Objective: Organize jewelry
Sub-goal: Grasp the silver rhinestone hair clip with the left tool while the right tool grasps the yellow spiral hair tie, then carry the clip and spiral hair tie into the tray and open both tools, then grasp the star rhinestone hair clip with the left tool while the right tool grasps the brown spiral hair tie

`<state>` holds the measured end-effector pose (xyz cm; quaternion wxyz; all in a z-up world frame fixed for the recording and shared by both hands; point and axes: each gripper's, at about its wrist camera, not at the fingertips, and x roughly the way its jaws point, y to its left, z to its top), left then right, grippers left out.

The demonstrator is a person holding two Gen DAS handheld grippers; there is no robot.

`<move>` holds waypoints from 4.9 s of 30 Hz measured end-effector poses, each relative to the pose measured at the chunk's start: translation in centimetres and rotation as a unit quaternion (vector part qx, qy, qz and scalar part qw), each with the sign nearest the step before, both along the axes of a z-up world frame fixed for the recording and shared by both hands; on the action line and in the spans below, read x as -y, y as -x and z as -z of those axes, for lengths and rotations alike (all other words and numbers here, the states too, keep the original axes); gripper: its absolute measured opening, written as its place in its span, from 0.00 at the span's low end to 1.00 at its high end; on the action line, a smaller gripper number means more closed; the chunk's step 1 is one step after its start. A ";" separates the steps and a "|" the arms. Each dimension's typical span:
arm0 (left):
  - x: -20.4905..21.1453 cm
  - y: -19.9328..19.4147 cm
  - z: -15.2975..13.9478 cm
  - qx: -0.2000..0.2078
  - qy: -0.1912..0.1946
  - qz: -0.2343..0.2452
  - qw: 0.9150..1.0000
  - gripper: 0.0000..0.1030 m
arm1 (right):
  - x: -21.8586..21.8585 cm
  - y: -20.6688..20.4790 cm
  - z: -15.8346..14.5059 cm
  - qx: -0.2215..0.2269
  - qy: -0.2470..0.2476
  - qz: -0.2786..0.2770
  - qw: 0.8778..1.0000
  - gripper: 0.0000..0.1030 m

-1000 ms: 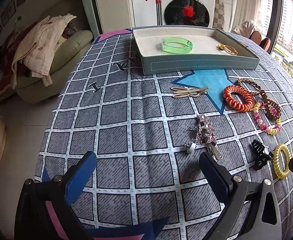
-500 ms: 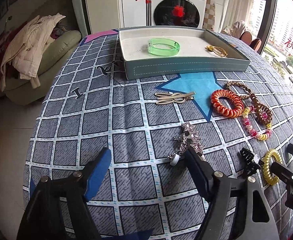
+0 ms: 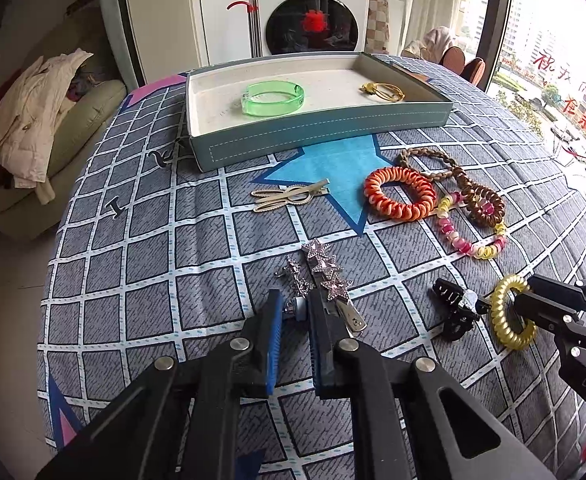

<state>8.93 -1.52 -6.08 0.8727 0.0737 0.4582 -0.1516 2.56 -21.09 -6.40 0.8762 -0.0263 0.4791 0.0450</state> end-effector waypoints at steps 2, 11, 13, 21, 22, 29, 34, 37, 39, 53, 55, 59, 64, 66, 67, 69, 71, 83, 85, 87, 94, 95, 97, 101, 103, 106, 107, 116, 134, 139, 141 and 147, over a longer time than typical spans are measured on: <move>-0.4 0.0 0.0 -0.005 0.013 -0.003 1.000 0.31 | -0.1 0.0 0.0 0.001 -0.003 0.000 1.000 0.11; -1.9 0.6 -1.2 -0.005 0.048 -0.017 0.999 0.31 | 2.4 0.3 -0.4 0.002 -0.065 0.031 0.997 0.10; -1.9 0.7 -1.6 -0.001 0.051 -0.018 0.999 0.31 | 2.9 0.2 -0.7 0.003 -0.079 0.035 0.996 0.10; -2.3 0.5 -3.4 0.009 0.070 -0.024 0.997 0.31 | 4.1 -0.6 -2.1 0.013 -0.112 0.044 0.993 0.10; -2.3 0.4 -3.6 0.011 0.073 -0.024 0.997 0.31 | 4.1 -0.7 -2.2 0.014 -0.115 0.044 0.992 0.10; -2.5 -0.8 -5.5 0.023 0.092 -0.029 0.995 0.31 | 4.2 -2.2 -3.7 0.025 -0.122 0.036 0.992 0.10; -2.4 -2.4 -6.8 0.030 0.107 -0.030 0.993 0.31 | 4.4 -4.0 -5.5 0.040 -0.111 0.023 0.993 0.10; -2.1 -3.7 -7.7 0.037 0.113 -0.031 0.992 0.31 | 4.7 -5.5 -6.5 0.046 -0.115 0.019 0.992 0.10; -1.9 -4.8 -8.2 0.038 0.117 -0.033 0.992 0.31 | 4.8 -6.7 -7.2 0.051 -0.113 0.015 0.992 0.10; 0.0 -13.9 -7.5 0.018 0.088 -0.037 0.995 0.31 | 4.7 -17.0 -9.4 0.061 -0.110 -0.001 0.992 0.10; 0.2 -14.9 -6.6 0.006 0.083 -0.038 0.996 0.31 | 4.7 -18.6 -8.7 0.051 -0.120 0.002 0.991 0.10; 1.0 -16.6 -4.7 -0.013 0.064 -0.033 0.997 0.31 | 4.4 -21.3 -6.6 0.025 -0.134 0.009 0.991 0.10; 2.0 -18.1 -2.5 -0.026 0.033 -0.026 0.999 0.31 | 3.6 -23.9 -3.8 0.003 -0.127 0.020 0.992 0.10; 2.3 -18.6 -1.9 -0.025 0.018 -0.028 0.999 0.31 | 3.7 -24.6 -2.9 -0.001 -0.115 0.030 0.993 0.10; 2.4 -18.8 -1.7 -0.024 0.013 -0.029 0.999 0.31 | 3.8 -24.9 -2.5 -0.002 -0.109 0.035 0.993 0.10; 2.6 -19.2 -1.4 -0.023 0.007 -0.032 0.999 0.31 | 4.0 -25.3 -1.7 -0.003 -0.094 0.042 0.995 0.10; 2.8 -19.4 -1.0 -0.019 -0.004 -0.036 0.999 0.31 | 4.2 -25.5 -1.2 -0.004 -0.080 0.048 0.996 0.10; 3.1 -18.7 -0.6 0.014 -0.039 -0.056 0.998 0.31 | 4.4 -25.4 -0.7 -0.006 -0.072 0.049 0.996 0.38; 3.0 -18.4 -1.1 0.026 -0.040 -0.058 0.997 0.31 | 4.5 -25.1 -1.2 0.005 -0.080 0.049 0.996 0.52; 2.9 -18.1 -1.5 0.032 -0.036 -0.058 0.997 0.31 | 4.6 -24.6 -1.9 0.017 -0.087 0.048 0.995 0.53; 2.5 -17.0 -2.8 0.061 -0.028 -0.061 0.996 0.31 | 4.7 -22.1 -3.8 0.042 -0.115 0.062 0.991 0.56; 2.5 -16.8 -3.0 0.063 -0.024 -0.060 0.996 0.31 | 4.7 -21.6 -4.0 0.044 -0.119 0.063 0.990 0.57; 2.3 -16.2 -3.6 0.071 -0.017 -0.058 0.996 0.31 | 4.9 -20.6 -4.4 0.051 -0.124 0.067 0.989 0.58; 1.5 -14.4 -4.7 0.077 -0.001 -0.067 0.995 0.89 | 5.5 -18.3 -5.1 0.060 -0.142 0.075 0.985 0.62; 0.6 -13.0 -5.4 0.096 0.013 -0.078 0.992 1.00 | 5.7 -17.0 -5.1 0.060 -0.148 0.078 0.984 0.64; 0.1 -11.2 -5.7 0.093 0.010 -0.077 0.993 1.00 | 6.0 -15.2 -4.8 0.057 -0.160 0.081 0.982 0.67; -0.2 -10.6 -5.7 0.090 0.011 -0.078 0.993 1.00 | 6.1 -14.6 -4.7 0.055 -0.162 0.083 0.982 0.68; -2.1 -5.9 -3.4 0.037 0.031 -0.102 0.994 1.00 | 6.5 -9.8 -2.9 0.033 -0.174 0.095 0.980 0.79; -1.5 -0.6 -0.3 -0.001 0.014 -0.104 0.994 1.00 | 6.5 -4.2 -1.2 0.019 -0.160 0.087 0.983 1.00; -1.6 -0.6 0.2 -0.015 0.017 -0.111 0.994 1.00 | 6.5 -4.0 -0.7 0.004 -0.144 0.090 0.985 1.00; -1.5 -0.7 0.4 -0.023 0.018 -0.106 0.994 1.00 | 6.6 -4.0 -0.6 0.000 -0.137 0.093 0.986 1.00; -1.3 -1.2 0.4 -0.027 0.014 -0.114 0.993 1.00 | 6.8 -4.7 -0.9 -0.002 -0.134 0.097 0.986 1.00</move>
